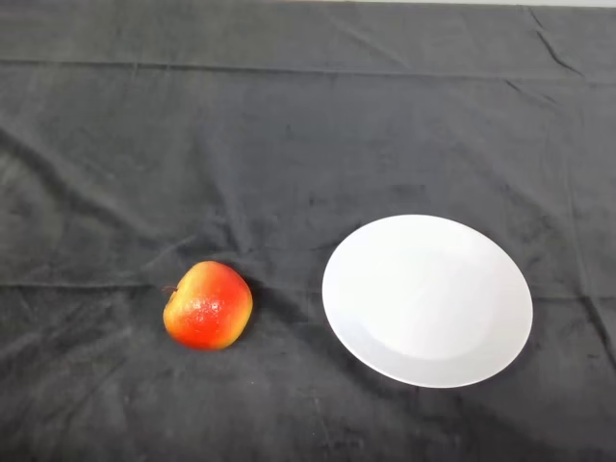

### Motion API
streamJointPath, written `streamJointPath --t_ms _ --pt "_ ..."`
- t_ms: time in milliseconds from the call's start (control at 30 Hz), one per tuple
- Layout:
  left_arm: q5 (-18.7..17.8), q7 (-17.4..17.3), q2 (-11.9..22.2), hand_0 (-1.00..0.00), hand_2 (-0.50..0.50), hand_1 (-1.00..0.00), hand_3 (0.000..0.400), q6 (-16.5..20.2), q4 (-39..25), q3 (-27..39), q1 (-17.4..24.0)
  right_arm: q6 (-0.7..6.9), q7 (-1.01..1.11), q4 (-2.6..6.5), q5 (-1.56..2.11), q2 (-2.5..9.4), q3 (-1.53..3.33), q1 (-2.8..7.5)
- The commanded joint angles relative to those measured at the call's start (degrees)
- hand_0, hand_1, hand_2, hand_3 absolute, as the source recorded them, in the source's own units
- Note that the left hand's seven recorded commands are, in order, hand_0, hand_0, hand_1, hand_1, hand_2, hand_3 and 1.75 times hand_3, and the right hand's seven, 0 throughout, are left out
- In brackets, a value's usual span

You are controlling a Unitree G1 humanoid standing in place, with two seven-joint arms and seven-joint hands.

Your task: Move the apple to the plate

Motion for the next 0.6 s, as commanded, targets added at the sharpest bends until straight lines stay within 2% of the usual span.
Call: streamJointPath --t_ms 33,600 --pt "1.13 0.46 -0.94 0.00 0.00 0.00 0.000 0.82 -2.51 0.86 0.67 -0.45 0.20 0.10 1.01 -1.26 -0.27 -0.72" --pt "2.76 0.38 -1.37 0.00 0.00 0.00 0.000 1.44 -2.96 2.56 0.36 -0.44 0.18 0.06 1.01 -1.24 -0.26 -0.71"
